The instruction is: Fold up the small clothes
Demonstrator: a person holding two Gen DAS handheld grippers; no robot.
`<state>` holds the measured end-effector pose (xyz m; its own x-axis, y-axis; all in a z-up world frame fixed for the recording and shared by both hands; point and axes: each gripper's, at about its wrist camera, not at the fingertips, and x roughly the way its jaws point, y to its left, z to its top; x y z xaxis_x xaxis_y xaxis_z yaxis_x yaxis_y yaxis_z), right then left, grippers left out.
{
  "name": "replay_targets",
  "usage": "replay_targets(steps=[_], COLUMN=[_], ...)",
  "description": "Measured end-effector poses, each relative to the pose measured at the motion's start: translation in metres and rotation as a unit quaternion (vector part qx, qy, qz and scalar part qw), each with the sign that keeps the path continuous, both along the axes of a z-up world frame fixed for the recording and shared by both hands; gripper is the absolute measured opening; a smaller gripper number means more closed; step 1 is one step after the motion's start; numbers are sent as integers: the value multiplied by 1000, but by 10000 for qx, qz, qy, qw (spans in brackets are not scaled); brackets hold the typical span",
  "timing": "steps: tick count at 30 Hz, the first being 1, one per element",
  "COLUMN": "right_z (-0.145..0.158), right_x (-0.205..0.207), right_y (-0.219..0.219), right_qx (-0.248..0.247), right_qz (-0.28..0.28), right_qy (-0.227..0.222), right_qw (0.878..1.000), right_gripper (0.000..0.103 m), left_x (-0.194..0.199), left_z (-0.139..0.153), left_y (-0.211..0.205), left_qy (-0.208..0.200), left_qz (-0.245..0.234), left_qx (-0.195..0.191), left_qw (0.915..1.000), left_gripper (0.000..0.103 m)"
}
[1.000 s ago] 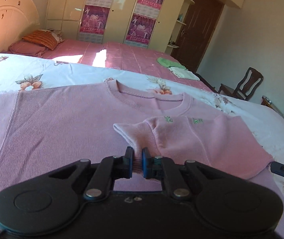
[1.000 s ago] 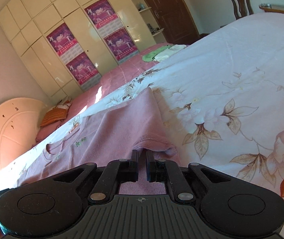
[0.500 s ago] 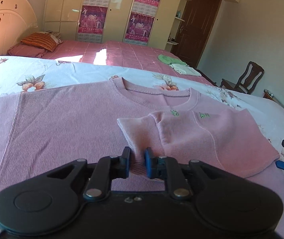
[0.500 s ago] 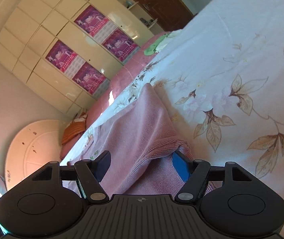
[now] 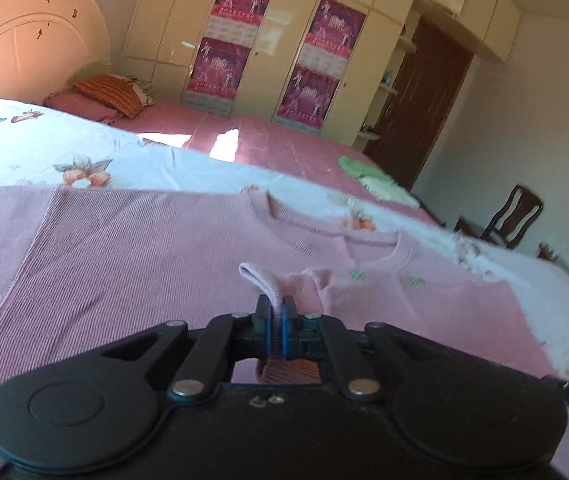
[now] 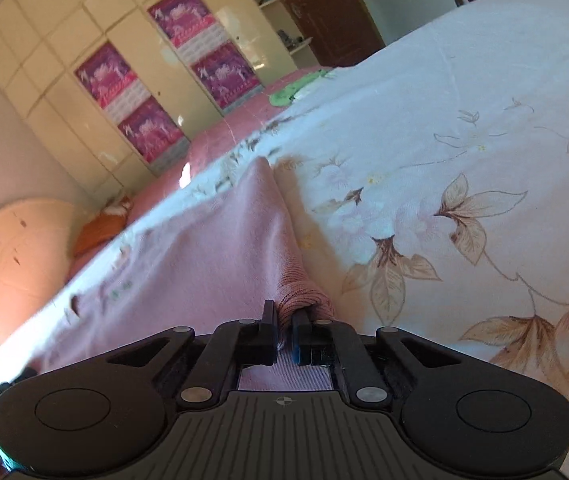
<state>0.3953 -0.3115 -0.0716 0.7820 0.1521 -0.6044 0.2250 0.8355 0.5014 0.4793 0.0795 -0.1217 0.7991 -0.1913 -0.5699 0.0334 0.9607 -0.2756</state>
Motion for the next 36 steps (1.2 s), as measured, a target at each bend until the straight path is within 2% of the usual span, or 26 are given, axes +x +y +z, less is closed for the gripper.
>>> replay_targets(steps=[1, 3, 6, 7, 9, 10, 13, 15, 18, 20, 24, 26, 28, 31, 36], right_z=[2, 12, 33, 39, 44, 44, 25, 1, 6, 12, 8, 2, -3, 3, 3], right_x=[-2, -11, -31, -32, -21, -10, 30, 52, 53, 61, 110, 137, 148, 140, 52], right_y=[0, -3, -4, -3, 4, 10, 28, 34, 32, 29, 26, 25, 22, 16, 17], right_qx=[-19, -148, -564, -656, -882, -1014, -1159, -1482, -1495, -1558, -1681, -1834, -1843, -1837, -2045], right_qz=[69, 182, 319, 368, 558, 666, 1012, 1156, 1230, 1174, 969, 949, 1013, 1236, 1544], right_qy=[51, -54, -434, -544, -650, -654, -445, -48, -151, -389, -214, -23, 50, 267, 288], right_qw=[10000, 9997, 9970, 9957, 9924, 9904, 9871, 9822, 9810, 9800, 9808, 9785, 9776, 9748, 9662], right_gripper=[6, 7, 7, 7, 7, 7, 7, 5, 6, 6, 6, 6, 6, 6, 6], left_x=[2, -2, -13, -13, -6, 0, 15, 23, 20, 21, 39, 49, 51, 38, -12], left_z=[-5, -4, 12, 17, 25, 26, 14, -5, -1, 3, 3, -4, -8, 3, 1], left_y=[1, 11, 27, 28, 18, 5, -29, -36, -27, -35, -58, -66, -68, -62, -54], left_qy=[151, 91, -193, -285, -349, -306, -100, 111, 104, 24, -41, 96, 104, 99, 216], left_qz=[118, 298, 754, 718, 358, 78, -562, -573, -450, -425, -639, -697, -718, -724, -736], left_qx=[139, 34, 182, 175, 186, 268, 416, 671, 348, 541, 737, 779, 875, 914, 1136], left_qw=[9997, 9995, 9968, 9969, 9986, 9991, 9975, 9960, 9983, 9976, 9952, 9945, 9935, 9931, 9906], left_gripper=[13, 25, 30, 31, 47, 49, 52, 52, 53, 58, 60, 63, 65, 62, 63])
